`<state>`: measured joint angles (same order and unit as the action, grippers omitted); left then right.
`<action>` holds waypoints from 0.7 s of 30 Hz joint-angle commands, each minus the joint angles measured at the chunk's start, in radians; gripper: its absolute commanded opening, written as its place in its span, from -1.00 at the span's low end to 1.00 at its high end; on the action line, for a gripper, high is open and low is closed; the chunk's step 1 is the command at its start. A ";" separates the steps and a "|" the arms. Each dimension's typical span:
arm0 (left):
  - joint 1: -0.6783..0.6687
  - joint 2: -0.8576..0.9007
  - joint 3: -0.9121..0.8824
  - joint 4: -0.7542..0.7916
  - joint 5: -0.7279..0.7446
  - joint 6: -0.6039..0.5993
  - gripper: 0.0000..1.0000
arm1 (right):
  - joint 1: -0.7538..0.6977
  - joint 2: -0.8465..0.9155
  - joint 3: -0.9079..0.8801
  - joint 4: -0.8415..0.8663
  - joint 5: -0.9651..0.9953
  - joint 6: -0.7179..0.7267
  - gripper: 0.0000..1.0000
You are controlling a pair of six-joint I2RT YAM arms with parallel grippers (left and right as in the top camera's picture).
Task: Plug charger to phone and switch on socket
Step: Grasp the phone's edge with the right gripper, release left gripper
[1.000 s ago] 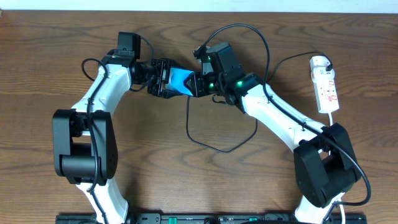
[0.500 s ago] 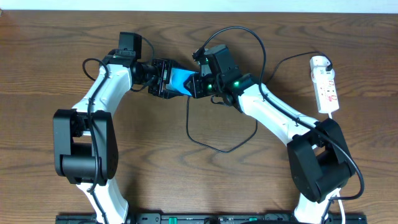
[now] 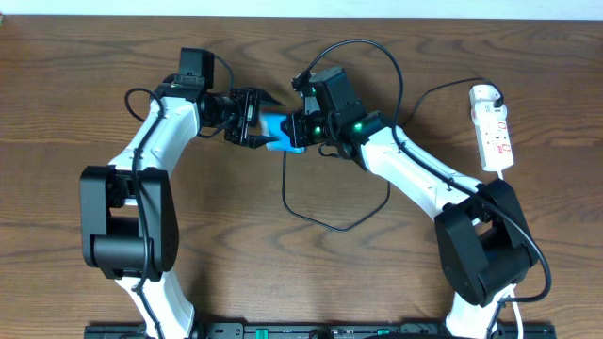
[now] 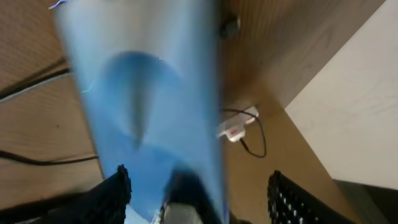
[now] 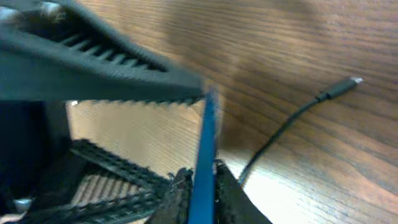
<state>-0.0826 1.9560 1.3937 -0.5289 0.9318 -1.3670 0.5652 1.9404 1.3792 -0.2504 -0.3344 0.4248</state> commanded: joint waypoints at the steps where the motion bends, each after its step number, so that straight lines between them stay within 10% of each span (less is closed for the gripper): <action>1: -0.004 -0.021 0.002 -0.004 0.026 -0.008 0.17 | 0.005 0.009 0.014 0.011 0.002 0.009 -0.97; 21: -0.004 -0.021 0.002 0.070 0.060 0.066 0.19 | -0.117 -0.053 0.015 0.041 0.000 0.228 -0.98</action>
<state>-0.0845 1.9560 1.3933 -0.5026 0.9459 -1.3602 0.4919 1.9476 1.3792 -0.2222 -0.3283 0.5495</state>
